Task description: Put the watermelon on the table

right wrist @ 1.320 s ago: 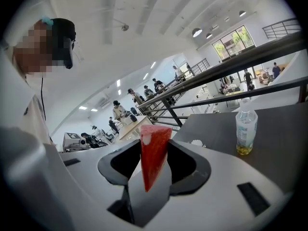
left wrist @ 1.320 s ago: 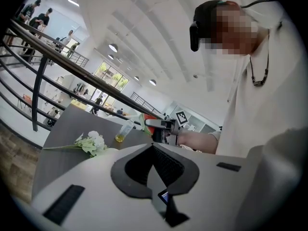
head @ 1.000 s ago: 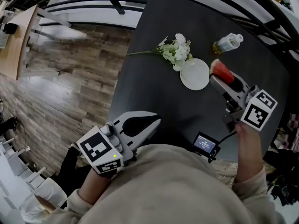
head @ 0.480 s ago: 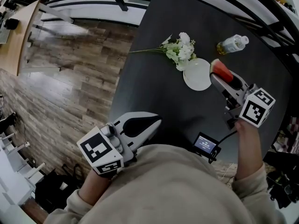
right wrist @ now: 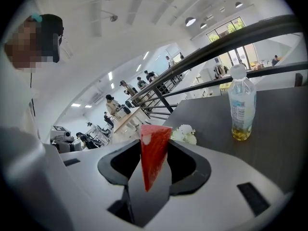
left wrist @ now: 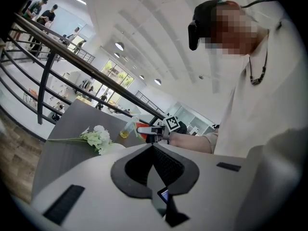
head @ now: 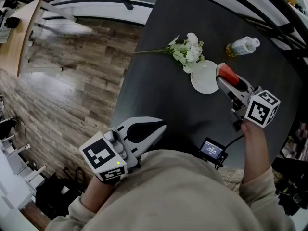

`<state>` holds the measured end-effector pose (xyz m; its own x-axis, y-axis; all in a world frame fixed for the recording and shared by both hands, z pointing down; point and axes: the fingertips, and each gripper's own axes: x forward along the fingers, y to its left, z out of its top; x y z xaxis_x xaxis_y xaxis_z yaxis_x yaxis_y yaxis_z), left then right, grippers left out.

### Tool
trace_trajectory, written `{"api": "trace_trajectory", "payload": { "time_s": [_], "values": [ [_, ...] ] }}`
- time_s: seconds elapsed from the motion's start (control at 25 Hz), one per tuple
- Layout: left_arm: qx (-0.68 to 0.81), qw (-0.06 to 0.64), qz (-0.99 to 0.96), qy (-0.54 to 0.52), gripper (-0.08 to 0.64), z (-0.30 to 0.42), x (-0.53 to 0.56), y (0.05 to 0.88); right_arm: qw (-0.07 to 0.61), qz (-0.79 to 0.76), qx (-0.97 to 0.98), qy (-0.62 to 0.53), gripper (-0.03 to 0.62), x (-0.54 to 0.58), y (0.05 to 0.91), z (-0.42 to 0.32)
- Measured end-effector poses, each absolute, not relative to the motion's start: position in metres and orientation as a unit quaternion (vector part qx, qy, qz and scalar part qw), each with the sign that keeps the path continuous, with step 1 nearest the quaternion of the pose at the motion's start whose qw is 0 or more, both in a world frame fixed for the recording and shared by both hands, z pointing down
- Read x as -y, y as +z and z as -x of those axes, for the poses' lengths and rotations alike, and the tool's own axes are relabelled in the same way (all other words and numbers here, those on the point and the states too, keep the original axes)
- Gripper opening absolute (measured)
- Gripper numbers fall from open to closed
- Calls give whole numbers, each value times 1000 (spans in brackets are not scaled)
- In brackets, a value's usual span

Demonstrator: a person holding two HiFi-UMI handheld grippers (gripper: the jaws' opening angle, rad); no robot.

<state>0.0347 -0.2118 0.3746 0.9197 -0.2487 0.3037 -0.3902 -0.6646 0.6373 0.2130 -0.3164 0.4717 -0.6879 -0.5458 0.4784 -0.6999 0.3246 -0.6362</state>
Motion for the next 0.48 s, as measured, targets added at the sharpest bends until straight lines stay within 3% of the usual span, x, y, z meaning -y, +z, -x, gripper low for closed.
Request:
{"api": "trace_trajectory", "payload": {
  "time_s": [0.48],
  "values": [
    [186, 380, -901, 100, 3, -26, 207, 382, 115, -386, 796, 451, 187, 314, 509, -212]
  ]
}}
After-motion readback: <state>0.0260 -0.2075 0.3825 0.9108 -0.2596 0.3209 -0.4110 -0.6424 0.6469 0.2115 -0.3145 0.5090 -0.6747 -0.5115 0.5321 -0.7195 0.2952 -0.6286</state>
